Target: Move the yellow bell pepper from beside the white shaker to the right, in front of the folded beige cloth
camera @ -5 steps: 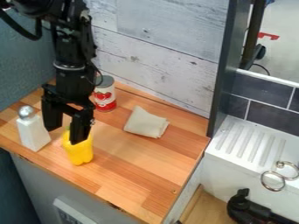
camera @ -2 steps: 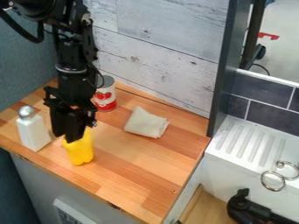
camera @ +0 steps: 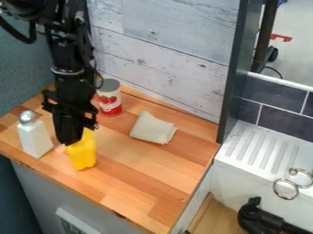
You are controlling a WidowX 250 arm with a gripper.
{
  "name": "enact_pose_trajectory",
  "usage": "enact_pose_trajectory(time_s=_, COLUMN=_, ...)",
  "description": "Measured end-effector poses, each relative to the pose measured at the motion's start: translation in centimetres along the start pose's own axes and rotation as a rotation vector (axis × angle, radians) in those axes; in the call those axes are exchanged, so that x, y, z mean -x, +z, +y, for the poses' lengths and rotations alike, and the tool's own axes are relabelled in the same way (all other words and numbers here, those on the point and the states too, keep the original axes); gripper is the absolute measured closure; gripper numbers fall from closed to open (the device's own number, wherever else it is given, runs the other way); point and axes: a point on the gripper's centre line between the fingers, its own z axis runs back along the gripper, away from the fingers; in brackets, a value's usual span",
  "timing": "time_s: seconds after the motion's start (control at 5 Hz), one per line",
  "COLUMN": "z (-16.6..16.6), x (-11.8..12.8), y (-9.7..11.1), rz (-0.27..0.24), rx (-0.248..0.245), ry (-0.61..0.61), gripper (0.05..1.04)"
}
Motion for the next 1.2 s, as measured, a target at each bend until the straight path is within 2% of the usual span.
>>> enact_pose_trajectory(time_s=0.2, z=-0.6, x=0.0, y=0.4, rz=-0.005, rx=0.035, ry=0.006, gripper=0.985)
enact_pose_trajectory(time_s=0.4, z=-2.0, x=-1.0, y=2.9, rz=-0.034, rx=0.048, ry=-0.003, gripper=0.985)
enact_pose_trajectory(time_s=0.6, z=-6.1, x=-2.0, y=4.5, rz=-0.035, rx=0.076, ry=-0.099, gripper=0.985)
enact_pose_trajectory(time_s=0.8, z=-9.7, x=-2.6, y=4.3, rz=-0.034, rx=0.054, ry=-0.219, gripper=0.985)
enact_pose_trajectory(time_s=1.0, z=-11.4, x=-2.8, y=3.2, rz=-0.001, rx=0.043, ry=-0.279, gripper=0.985)
enact_pose_trajectory(time_s=1.2, z=-11.5, x=-3.1, y=2.4, rz=0.011, rx=0.047, ry=-0.268, gripper=0.985)
